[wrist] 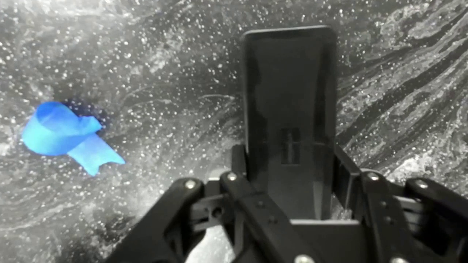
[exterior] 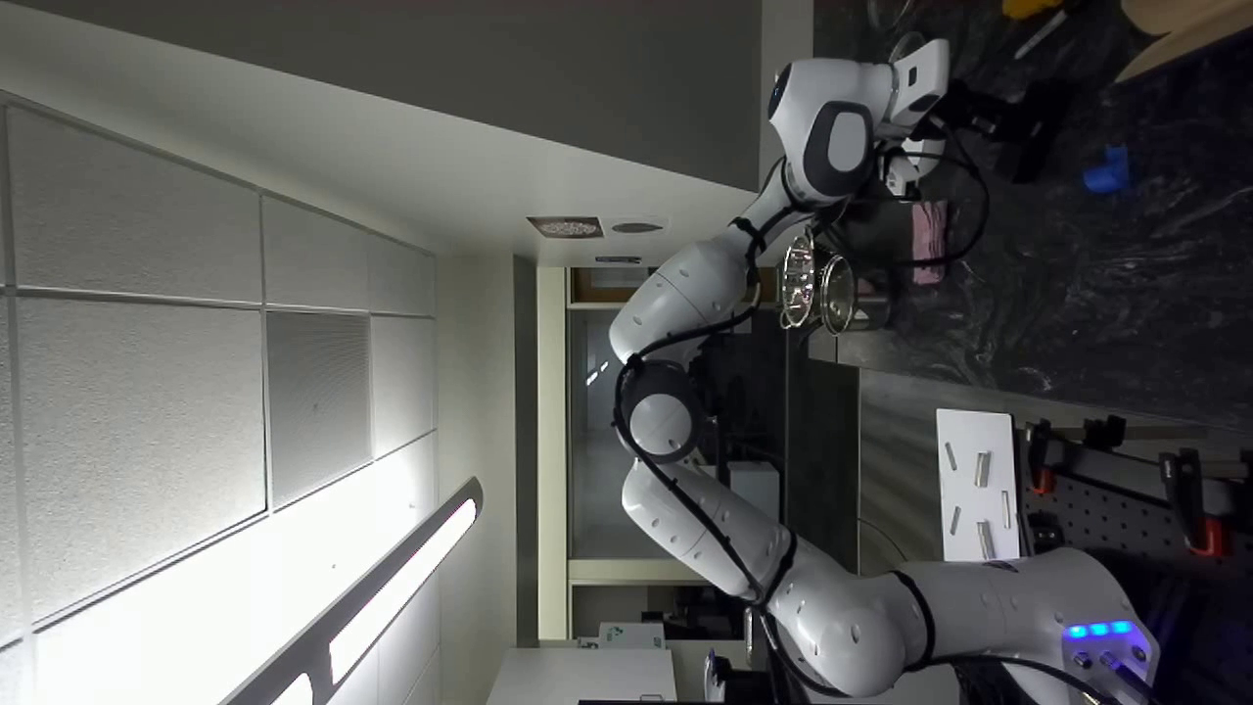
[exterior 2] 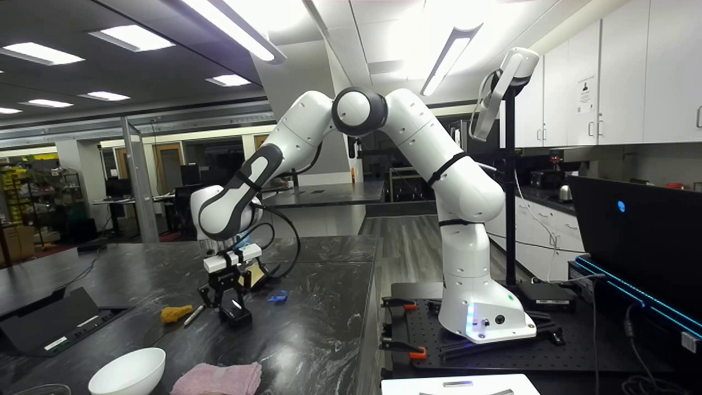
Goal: Move the black eraser forwards.
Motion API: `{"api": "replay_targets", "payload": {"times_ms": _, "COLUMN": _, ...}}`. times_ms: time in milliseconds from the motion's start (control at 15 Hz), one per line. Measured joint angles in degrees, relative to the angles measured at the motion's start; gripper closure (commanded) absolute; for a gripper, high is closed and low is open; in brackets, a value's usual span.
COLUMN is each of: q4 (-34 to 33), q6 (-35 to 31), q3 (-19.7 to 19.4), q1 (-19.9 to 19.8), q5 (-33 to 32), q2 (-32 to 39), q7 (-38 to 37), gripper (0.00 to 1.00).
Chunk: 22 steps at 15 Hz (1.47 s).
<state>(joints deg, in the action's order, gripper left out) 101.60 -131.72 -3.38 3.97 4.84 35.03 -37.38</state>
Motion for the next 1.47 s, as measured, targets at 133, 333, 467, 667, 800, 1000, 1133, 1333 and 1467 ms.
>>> {"api": "replay_targets", "payload": {"times_ms": 133, "q4": -0.2, "q6": 0.0, "q3": 0.0, "q1": 0.2, "q5": 0.0, "q2": 0.1, "q7": 0.0, "gripper": 0.71}}
{"api": "replay_targets", "payload": {"times_ms": 333, "q4": -0.4, "q6": 0.0, "q3": 0.0, "q1": 0.6, "q5": 0.0, "q2": 0.2, "q7": 0.2, "gripper": 0.71}}
{"api": "replay_targets", "payload": {"times_ms": 467, "q4": -0.4, "q6": 0.0, "q3": 0.1, "q1": 0.9, "q5": 0.0, "q2": 0.2, "q7": 2.3, "gripper": 0.71}}
{"api": "replay_targets", "payload": {"times_ms": 667, "q4": -0.4, "q6": 0.3, "q3": 0.8, "q1": 0.8, "q5": 0.0, "q2": 0.1, "q7": 10.5, "gripper": 0.71}}
{"api": "replay_targets", "payload": {"times_ms": 800, "q4": -0.3, "q6": 0.8, "q3": 1.3, "q1": 0.5, "q5": 0.0, "q2": 0.0, "q7": 16.7, "gripper": 0.71}}
{"api": "replay_targets", "payload": {"times_ms": 1000, "q4": 0.2, "q6": 2.0, "q3": 1.9, "q1": 0.0, "q5": -0.4, "q2": -0.4, "q7": 26.0, "gripper": 0.71}}
{"api": "replay_targets", "payload": {"times_ms": 1133, "q4": 1.0, "q6": 2.8, "q3": 2.4, "q1": -0.3, "q5": -1.9, "q2": -1.1, "q7": 31.4, "gripper": 0.71}}
{"api": "replay_targets", "payload": {"times_ms": 1333, "q4": 3.1, "q6": 3.8, "q3": 3.2, "q1": -0.6, "q5": -4.4, "q2": -2.9, "q7": 38.9, "gripper": 0.71}}
{"api": "replay_targets", "payload": {"times_ms": 1467, "q4": 4.9, "q6": 4.8, "q3": 3.9, "q1": -0.9, "q5": -5.8, "q2": -4.7, "q7": 43.9, "gripper": 0.71}}
